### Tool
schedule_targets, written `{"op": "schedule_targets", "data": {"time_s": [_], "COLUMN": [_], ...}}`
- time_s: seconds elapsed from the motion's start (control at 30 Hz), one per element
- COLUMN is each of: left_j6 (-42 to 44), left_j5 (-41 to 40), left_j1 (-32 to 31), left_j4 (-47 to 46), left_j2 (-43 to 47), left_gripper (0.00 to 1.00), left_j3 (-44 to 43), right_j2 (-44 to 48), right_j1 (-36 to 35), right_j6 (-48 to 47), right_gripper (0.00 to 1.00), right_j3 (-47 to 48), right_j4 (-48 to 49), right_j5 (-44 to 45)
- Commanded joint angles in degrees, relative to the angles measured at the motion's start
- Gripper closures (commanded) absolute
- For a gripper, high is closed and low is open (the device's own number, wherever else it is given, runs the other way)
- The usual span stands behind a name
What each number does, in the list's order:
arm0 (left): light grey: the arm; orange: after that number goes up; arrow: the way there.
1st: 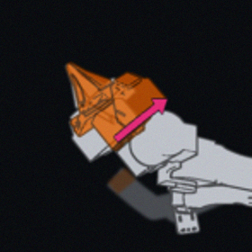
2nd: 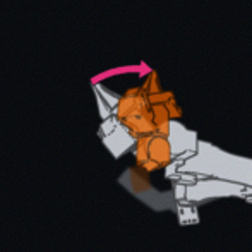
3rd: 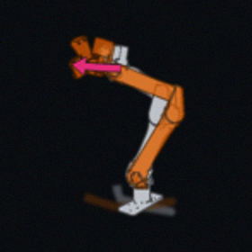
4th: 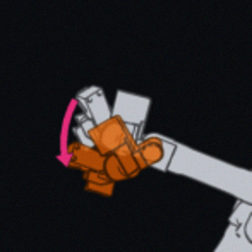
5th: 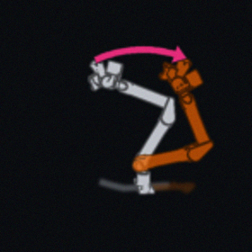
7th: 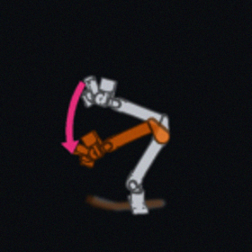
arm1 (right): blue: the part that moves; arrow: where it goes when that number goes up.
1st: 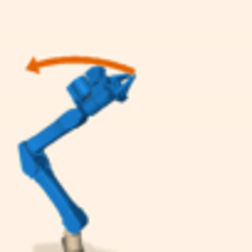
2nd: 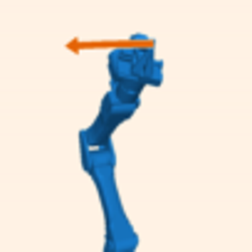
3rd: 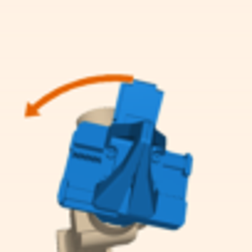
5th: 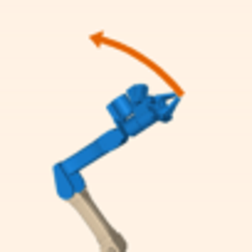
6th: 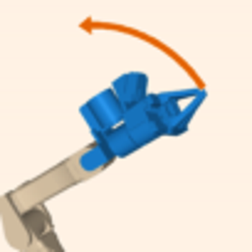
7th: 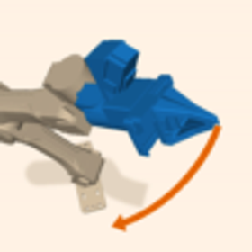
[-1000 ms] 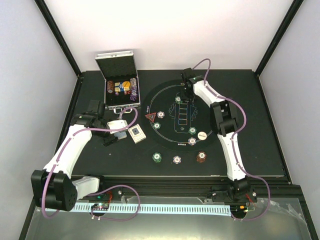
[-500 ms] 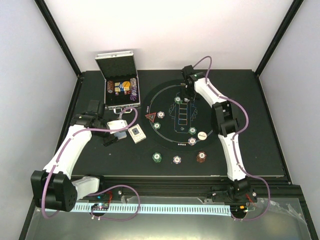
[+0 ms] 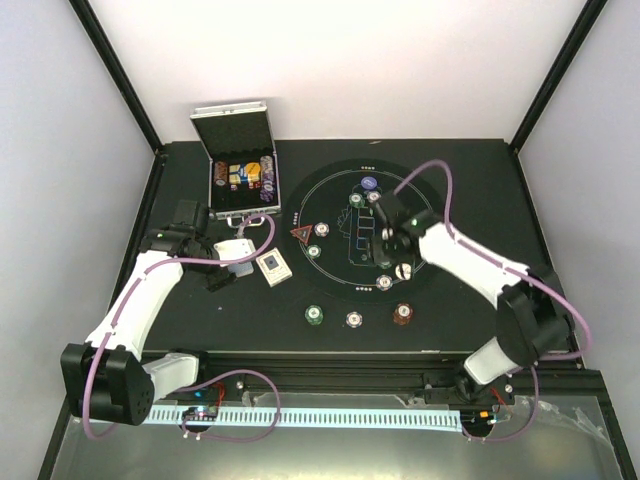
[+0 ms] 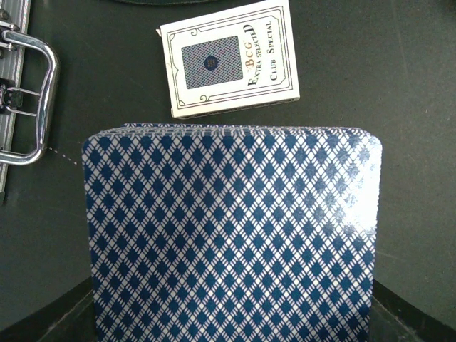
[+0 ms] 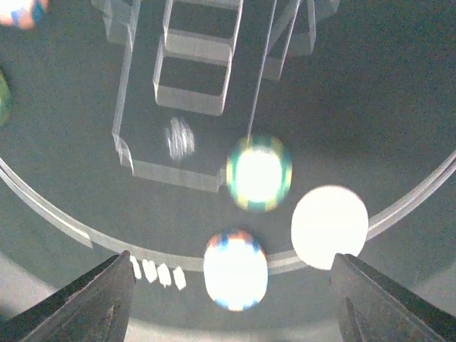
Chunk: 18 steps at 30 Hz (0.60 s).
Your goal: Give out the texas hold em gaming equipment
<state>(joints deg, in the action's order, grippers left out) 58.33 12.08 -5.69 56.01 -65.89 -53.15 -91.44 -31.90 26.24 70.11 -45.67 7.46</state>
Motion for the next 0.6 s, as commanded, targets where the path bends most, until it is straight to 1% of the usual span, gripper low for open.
{"op": "schedule_targets", "data": {"time_s": [0.0, 0.07, 0.2, 0.37, 0.57], "left_j6": [0.30, 0.38, 0.56, 0.39, 0.47], "left_j5": [1.10, 1.07, 1.01, 1.02, 0.78], "left_j1": [0.13, 0.08, 0.15, 0.11, 0.10], "left_j4": [-1.07, -1.15, -1.34, -1.16, -0.98], "left_j2": [0.92, 1.20, 1.55, 1.85, 2.16], "left_gripper": [0.98, 0.98, 0.98, 0.98, 0.98], "left_j3": [-0.96, -0.63, -0.38, -0.39, -0.38], "right_j2": [8.86, 12.79, 16.39, 16.98, 17.06], "right_j1": [-5.50, -8.45, -11.76, -12.48, -12.43], "right_j6": [8.97, 12.32, 15.52, 16.01, 16.15], "right_gripper": [0.22, 0.21, 0.20, 0.21, 0.26], "right_j3": [-15.94, -20.58, -25.09, -27.81, -28.96], "right_j4": [1.94, 2.56, 1.50, 1.27, 0.79], "right_j5": [0.04, -1.40, -0.84, -0.68, 1.06]}}
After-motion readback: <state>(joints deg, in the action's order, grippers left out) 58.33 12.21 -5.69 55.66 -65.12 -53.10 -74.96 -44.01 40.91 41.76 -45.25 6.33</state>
